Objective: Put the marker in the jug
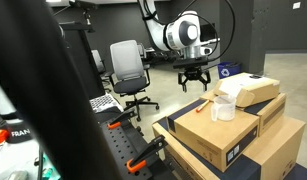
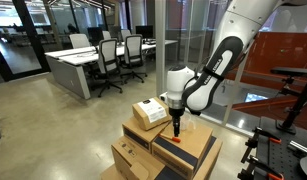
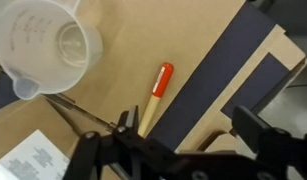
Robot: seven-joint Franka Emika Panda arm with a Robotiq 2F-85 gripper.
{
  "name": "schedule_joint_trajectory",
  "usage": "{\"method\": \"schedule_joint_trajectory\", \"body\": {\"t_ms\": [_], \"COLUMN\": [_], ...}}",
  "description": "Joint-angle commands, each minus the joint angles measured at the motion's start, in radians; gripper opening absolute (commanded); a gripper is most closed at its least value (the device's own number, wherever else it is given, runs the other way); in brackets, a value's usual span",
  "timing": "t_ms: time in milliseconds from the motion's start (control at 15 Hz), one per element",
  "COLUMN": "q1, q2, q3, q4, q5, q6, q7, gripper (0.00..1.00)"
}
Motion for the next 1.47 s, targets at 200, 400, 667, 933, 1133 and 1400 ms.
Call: {"method": "schedule_joint_trajectory", "body": {"t_ms": [200,400,667,933,1133,1400], "q1": [-0.059,-0.042,-0.045,-0.056,-0.080,-0.109], "q2": [0.024,0.013,0.015,0.027,0.059,0.085], "q3": [0.067,0.049,0.053,0.066,0.094,0.123], "q4": [0.020,0.011,0.012,0.024,0.034,0.018], "q5": [0.030,0.014,0.014,0.023,0.046,0.064], "q6": [0.021,0.017,0.017,0.000,-0.045,-0.047], "q7": [-0.069,-0.040,-0.043,-0.060,-0.089,-0.121], "gripper": [1.00,1.00,1.00,1.00,1.00,1.00]}}
